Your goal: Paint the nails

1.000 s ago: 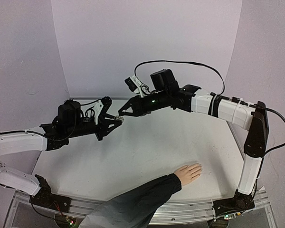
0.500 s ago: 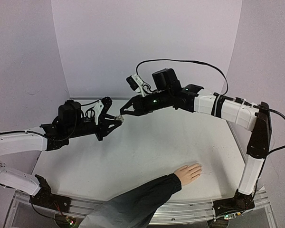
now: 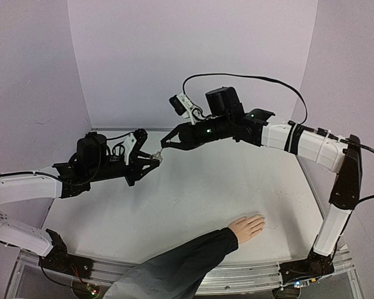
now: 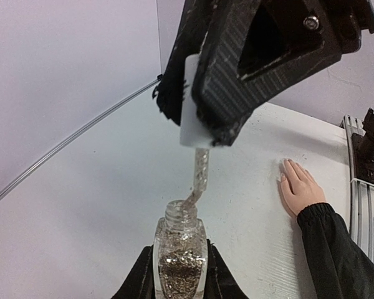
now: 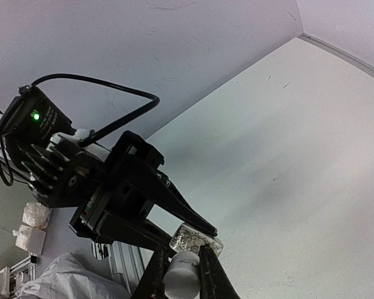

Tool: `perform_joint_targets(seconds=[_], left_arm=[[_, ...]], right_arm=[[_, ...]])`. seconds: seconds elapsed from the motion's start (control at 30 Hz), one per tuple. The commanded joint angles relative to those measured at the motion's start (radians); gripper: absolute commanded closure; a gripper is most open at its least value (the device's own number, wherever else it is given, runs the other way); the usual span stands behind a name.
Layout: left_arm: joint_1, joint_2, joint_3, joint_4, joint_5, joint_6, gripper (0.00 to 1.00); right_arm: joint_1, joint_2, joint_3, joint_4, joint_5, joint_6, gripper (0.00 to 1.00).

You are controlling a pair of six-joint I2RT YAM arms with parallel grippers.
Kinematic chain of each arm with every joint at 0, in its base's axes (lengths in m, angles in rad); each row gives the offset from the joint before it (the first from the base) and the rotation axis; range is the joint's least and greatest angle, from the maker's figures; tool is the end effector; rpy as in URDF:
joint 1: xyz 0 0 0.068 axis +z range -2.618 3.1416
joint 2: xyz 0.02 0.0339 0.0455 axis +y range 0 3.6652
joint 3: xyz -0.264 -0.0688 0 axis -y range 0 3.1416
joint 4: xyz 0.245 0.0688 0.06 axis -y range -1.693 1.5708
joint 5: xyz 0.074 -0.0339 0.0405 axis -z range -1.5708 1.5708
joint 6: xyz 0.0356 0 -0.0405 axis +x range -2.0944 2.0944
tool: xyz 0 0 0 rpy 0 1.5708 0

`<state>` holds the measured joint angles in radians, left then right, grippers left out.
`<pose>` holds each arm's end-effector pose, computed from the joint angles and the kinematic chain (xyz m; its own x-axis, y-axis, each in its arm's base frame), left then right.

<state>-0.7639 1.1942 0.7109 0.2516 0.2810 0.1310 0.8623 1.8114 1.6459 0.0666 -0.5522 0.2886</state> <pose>0.1903 -0.1960 0.2734 -0.0521 0.2237 -0.9733 0.8738 0.4820 0.0640 0.2710 0.3449 0.3784 -0.3423 -0.0270 -0.9392 -0.9271 0.1724 0.3329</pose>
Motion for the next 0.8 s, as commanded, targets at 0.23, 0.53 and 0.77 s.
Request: perform_joint_targets(seconds=[0.23,0.53,0.77], left_arm=[[0.005,-0.023,-0.002,0.028,-0.071,-0.012,1.0],[0.005,-0.043,0.03,0.023,-0.101,-0.068,1.0],[0.005,-0.044,0.076,0.016,-0.081,-0.059,1.0]], right_arm=[[-0.017,-0.191,-0.092,0.037,0.165,0.029,1.0],[-0.147,-0.467,-0.482,-0.022,0.378,0.204,1.0],[-0.215,-0.611,-0.727,-0.302,0.598,0.418,1.0]])
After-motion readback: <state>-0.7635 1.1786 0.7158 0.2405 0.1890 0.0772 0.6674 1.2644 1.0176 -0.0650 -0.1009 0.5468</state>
